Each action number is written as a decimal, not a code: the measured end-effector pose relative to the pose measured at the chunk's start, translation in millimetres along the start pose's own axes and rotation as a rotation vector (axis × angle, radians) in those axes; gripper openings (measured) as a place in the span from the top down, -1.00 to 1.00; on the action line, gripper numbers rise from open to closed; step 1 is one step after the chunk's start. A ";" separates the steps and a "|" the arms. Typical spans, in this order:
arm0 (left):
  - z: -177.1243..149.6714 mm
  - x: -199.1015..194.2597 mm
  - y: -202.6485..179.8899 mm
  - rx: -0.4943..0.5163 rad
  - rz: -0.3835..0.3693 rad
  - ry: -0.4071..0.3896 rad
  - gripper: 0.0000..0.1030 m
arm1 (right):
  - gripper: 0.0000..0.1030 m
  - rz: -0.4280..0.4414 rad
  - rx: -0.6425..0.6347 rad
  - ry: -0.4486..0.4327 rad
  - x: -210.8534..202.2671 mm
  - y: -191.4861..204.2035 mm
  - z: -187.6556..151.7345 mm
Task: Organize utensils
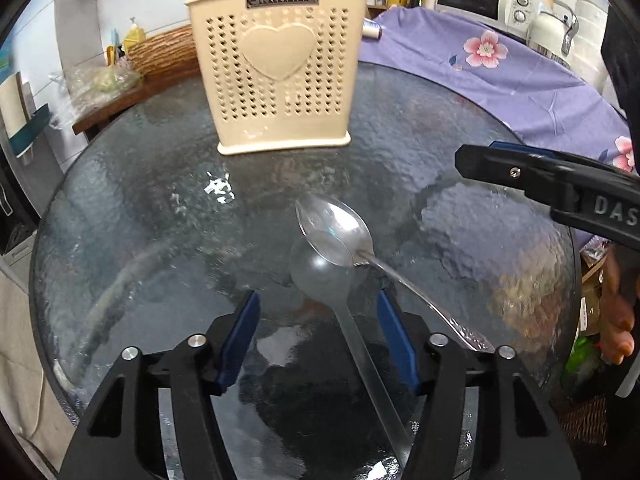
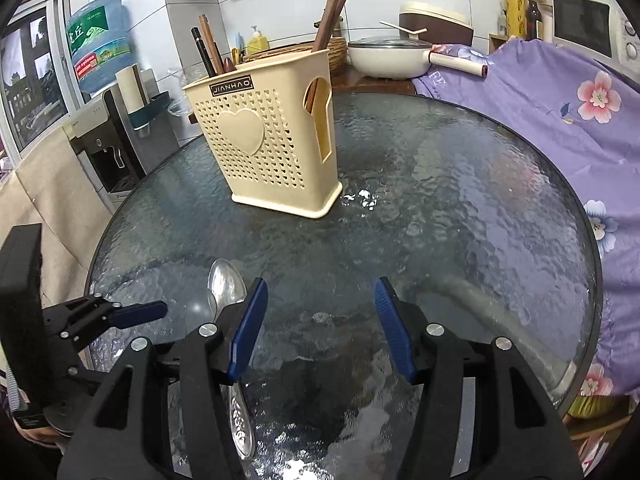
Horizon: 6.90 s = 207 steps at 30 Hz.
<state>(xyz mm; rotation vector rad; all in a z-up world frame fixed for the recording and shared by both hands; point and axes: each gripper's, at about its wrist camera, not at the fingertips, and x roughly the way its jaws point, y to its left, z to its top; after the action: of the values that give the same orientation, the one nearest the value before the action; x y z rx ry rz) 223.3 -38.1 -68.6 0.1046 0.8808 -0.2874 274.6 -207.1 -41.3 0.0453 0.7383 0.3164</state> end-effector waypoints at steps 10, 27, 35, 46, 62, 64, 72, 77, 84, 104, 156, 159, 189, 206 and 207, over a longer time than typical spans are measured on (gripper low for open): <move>7.3 6.2 -5.8 0.000 0.045 -0.006 0.16 | -0.14 0.022 0.034 0.014 -2.9 0.9 -10.4; 9.7 5.4 5.6 -0.058 0.028 -0.032 0.31 | -0.14 0.017 -0.012 0.058 10.5 10.9 -14.8; 4.0 0.4 38.0 -0.157 0.032 -0.041 0.31 | -0.14 0.060 -0.168 0.145 37.8 50.4 -17.5; -0.3 -2.8 55.9 -0.201 0.035 -0.061 0.31 | -0.13 0.037 -0.249 0.208 72.1 81.8 -11.7; 1.7 -2.4 76.2 -0.204 0.042 -0.063 0.31 | 0.26 0.035 -0.272 0.210 89.1 95.1 3.4; 2.3 -2.0 77.0 -0.202 0.041 -0.062 0.31 | 0.26 0.038 -0.270 0.209 89.8 95.0 4.3; 6.6 0.3 76.9 -0.196 0.035 -0.061 0.31 | 0.26 0.064 -0.224 0.171 81.4 83.8 8.1; 11.2 -9.9 78.3 -0.202 0.030 -0.094 0.31 | 0.26 0.108 -0.162 0.112 62.7 72.1 16.7; 20.5 -41.7 68.4 -0.183 0.013 -0.183 0.31 | 0.26 0.142 -0.114 0.020 27.4 62.3 28.3; 46.9 -88.7 49.6 -0.115 -0.015 -0.349 0.31 | 0.27 0.174 -0.108 -0.066 -28.3 55.9 52.8; 178.3 -26.9 79.0 -0.123 0.154 -0.492 0.29 | 0.27 0.038 -0.029 -0.275 36.7 24.6 165.0; 177.3 -29.0 79.7 -0.126 0.145 -0.490 -0.03 | 0.22 0.047 -0.028 -0.274 36.6 24.3 164.2; 2.2 -62.9 42.9 -0.188 0.036 -0.351 -0.87 | -0.89 -0.007 -0.088 -0.310 -59.2 25.3 -29.1; -77.1 -135.0 0.3 -0.157 0.156 -0.524 -0.87 | -0.89 0.077 -0.135 -0.440 -147.5 39.9 -100.0; -79.0 -139.0 -1.3 -0.151 0.158 -0.535 -0.87 | -0.89 0.079 -0.139 -0.449 -152.0 40.3 -103.0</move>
<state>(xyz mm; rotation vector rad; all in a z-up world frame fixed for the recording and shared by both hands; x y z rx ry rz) 80.5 5.6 -11.3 -0.0439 0.3579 -0.0905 89.5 -221.4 -12.0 0.0128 0.2686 0.4147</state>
